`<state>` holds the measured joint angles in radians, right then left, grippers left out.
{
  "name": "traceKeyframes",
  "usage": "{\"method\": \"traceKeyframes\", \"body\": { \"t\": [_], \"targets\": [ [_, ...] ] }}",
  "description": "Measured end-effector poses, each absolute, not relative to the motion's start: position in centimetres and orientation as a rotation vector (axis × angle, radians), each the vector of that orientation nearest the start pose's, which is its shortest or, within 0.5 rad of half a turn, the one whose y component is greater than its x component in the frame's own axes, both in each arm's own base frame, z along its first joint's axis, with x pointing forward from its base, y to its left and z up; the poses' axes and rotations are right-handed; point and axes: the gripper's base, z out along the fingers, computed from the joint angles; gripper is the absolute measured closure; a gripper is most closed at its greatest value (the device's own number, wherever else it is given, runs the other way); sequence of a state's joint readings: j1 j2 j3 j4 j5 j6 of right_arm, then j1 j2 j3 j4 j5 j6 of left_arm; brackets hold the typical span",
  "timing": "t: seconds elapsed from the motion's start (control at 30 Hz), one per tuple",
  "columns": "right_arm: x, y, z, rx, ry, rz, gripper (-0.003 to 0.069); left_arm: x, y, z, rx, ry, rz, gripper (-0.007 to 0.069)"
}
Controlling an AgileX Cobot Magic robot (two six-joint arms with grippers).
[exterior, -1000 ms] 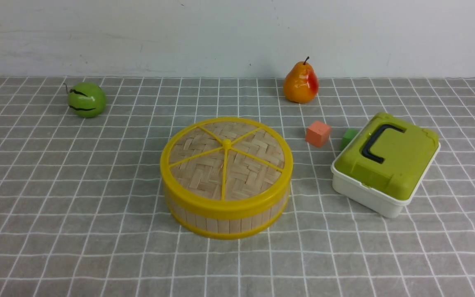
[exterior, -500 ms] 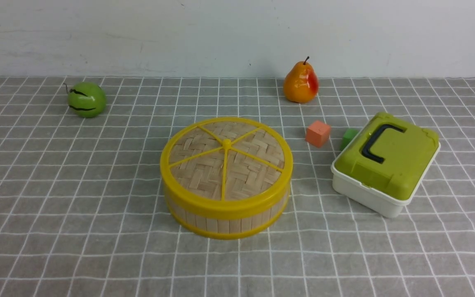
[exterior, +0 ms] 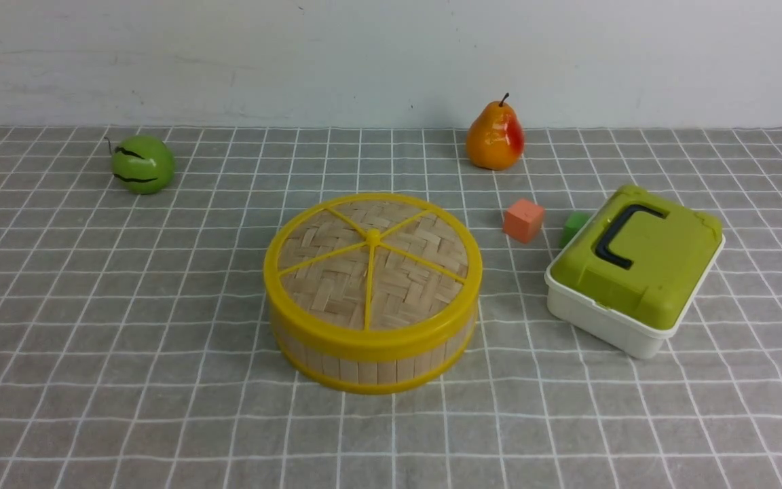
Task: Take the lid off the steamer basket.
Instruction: Use the left arm to lift the lid of the steamer
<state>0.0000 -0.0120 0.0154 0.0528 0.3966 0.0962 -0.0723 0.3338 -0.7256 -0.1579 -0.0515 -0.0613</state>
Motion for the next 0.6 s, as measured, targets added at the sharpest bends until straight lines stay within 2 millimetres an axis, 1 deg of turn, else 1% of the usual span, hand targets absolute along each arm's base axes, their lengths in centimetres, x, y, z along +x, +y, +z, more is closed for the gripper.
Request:
{"method": "traceKeyframes", "body": {
  "t": [0.03,0.07,0.1,0.13,0.17,0.2,0.23,0.27,0.3,0.33,0.4,0.43,0.47,0.53,0.57,0.6],
  "targets": [
    [5.2,0.2,17.3,0.122,1.881,0.118,0.0417,4.1,-0.2,43.4,-0.084,1.053,-0.259,0.0637],
    [5.2,0.2,17.3,0.122,1.881,0.118,0.0417,4.8,-0.3,44.4,-0.083,1.062,-0.257,0.0637],
    [5.2,0.2,17.3,0.122,1.881,0.118,0.0417,6.2,-0.4,45.2,-0.081,1.100,-0.254,0.0637],
    [5.2,0.2,17.3,0.122,1.881,0.118,0.0417,7.7,-0.6,45.5,-0.081,1.164,-0.254,0.0637],
    [5.2,0.2,17.3,0.122,1.881,0.118,0.0417,8.7,-0.7,45.9,-0.079,1.207,-0.255,0.0637],
    [5.2,0.2,17.3,0.122,1.881,0.118,0.0417,9.0,-0.8,45.9,-0.077,1.232,-0.255,0.0637],
    [5.2,0.2,17.3,0.122,1.881,0.118,0.0417,11.7,-1.1,46.2,-0.071,1.363,-0.256,0.0637],
    [5.2,0.2,17.3,0.122,1.881,0.118,0.0417,12.6,-1.2,46.1,-0.067,1.430,-0.256,0.0637],
    [5.2,0.2,17.3,0.122,1.881,0.118,0.0417,13.2,-1.3,46.3,-0.066,1.450,-0.256,0.0637],
    [5.2,0.2,17.3,0.122,1.881,0.118,0.0417,15.9,-1.7,46.1,-0.061,1.617,-0.270,0.0637],
    [5.2,0.2,17.3,0.122,1.881,0.118,0.0417,17.5,-2.1,46.5,-0.058,1.707,-0.290,0.0637],
    [5.2,0.2,17.3,0.122,1.881,0.118,0.0417,19.7,-2.6,46.2,-0.055,1.851,-0.332,0.0637],
    [5.2,0.2,17.3,0.122,1.881,0.118,0.0417,20.6,-2.9,46.5,-0.050,1.900,-0.361,0.0637],
    [5.2,0.2,17.3,0.122,1.881,0.118,0.0417,22.7,-3.8,46.2,-0.031,2.020,-0.446,0.0637],
    [5.2,0.2,17.3,0.122,1.881,0.118,0.0417,23.9,-4.5,46.1,-0.011,2.077,-0.519,0.0637],
    [5.2,0.2,17.3,0.122,1.881,0.118,0.0417,24.6,-5.0,46.2,0.018,2.109,-0.583,0.0637]
  ]
}}
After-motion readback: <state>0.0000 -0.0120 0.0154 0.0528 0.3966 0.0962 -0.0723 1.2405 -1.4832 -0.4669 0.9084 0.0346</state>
